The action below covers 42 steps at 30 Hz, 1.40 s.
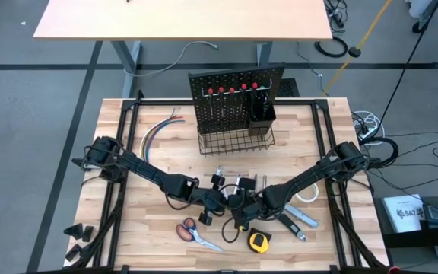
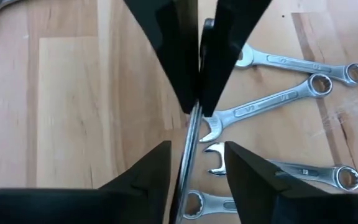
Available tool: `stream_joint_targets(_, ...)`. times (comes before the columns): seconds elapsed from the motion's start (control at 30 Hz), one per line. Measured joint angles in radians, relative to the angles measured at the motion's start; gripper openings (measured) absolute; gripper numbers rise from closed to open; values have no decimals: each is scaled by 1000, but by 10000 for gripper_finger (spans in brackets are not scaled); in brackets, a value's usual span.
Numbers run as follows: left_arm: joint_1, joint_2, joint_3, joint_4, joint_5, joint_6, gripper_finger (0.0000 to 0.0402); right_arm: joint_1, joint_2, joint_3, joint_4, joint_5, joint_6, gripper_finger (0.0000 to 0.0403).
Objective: Hang tools onto peg board
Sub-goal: Put the wrench into the black bin on the pegboard
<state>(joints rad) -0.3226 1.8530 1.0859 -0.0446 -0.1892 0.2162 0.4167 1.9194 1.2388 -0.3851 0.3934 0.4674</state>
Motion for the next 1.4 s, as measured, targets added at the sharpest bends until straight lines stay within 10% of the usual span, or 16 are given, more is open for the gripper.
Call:
stream_joint_targets(0.3, 1, 0, 0, -2, -3, -9, 18, -10, -1, 0, 3, -5, -29, 13)
stream_joint_targets(1.1, 25, -64, -11, -136, -73, -26, 141, -11, -2, 1, -114, 80, -38, 4)
stream_joint_targets(1.4, 64, -292, -283, 73, -68, -58, 141, -12, -59, -114, -27, 89, -9, 4)
